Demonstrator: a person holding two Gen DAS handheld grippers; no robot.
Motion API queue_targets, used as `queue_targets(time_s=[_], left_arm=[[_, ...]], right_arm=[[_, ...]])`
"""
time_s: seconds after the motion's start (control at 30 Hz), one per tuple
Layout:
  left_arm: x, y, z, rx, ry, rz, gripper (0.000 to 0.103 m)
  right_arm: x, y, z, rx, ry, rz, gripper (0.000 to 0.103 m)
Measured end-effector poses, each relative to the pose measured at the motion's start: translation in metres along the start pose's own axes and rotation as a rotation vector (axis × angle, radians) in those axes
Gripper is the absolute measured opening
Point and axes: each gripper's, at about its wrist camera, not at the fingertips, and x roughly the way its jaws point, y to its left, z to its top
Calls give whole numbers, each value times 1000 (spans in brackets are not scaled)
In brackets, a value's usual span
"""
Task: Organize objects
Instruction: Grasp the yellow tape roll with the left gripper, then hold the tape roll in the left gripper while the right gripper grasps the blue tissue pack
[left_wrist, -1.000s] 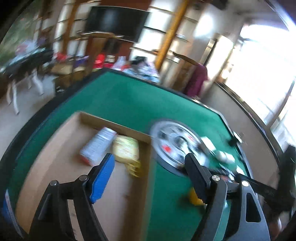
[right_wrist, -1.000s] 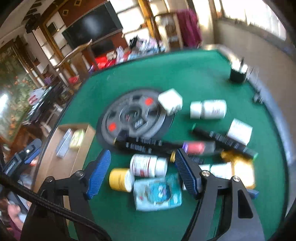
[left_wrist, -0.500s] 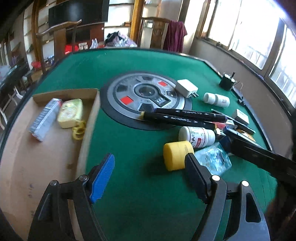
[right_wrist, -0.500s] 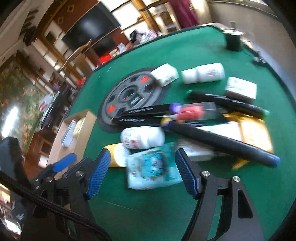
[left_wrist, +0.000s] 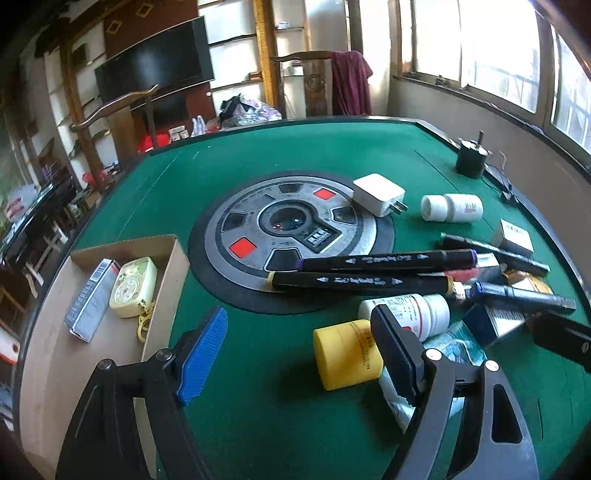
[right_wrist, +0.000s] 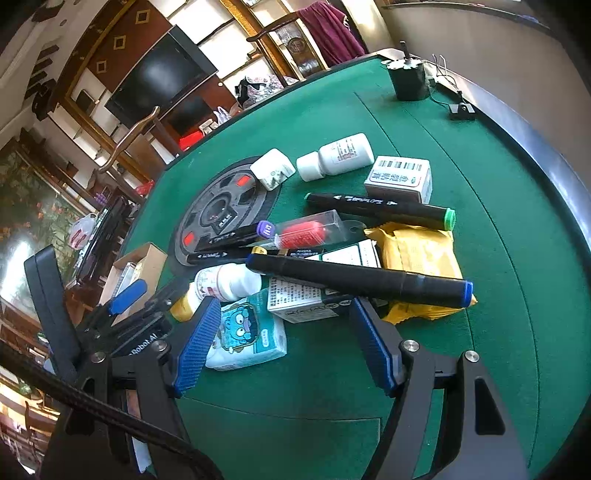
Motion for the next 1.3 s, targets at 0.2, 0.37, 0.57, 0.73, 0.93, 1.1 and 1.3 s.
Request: queue_targets(time_s=[0.2, 0.37, 0.57, 0.73, 0.93, 1.1, 1.3], left_arm=[[-7, -1, -16, 70, -7, -97, 75], [3, -7, -16, 83, 9, -57, 74], [11, -12, -12, 76, 42, -100, 27], [-6, -3, -20, 36, 45, -135, 27], [-54, 31, -24, -44, -12, -198, 27], [-88, 63, -31, -80, -80, -179, 27], [-100, 102, -40, -131, -106, -160, 27]], right_arm=[[-9, 1, 1, -13, -24, 14, 72], [-14, -1, 1, -8, -42, 9, 72], [-24, -7, 4, -1, -55, -17, 72], [-22, 8, -3, -62, -20, -12, 72], [-8, 31, -12, -140, 17, -38, 72], [24, 47, -27, -138, 145, -16, 72], [58, 50, -31, -1, 186, -80, 74]])
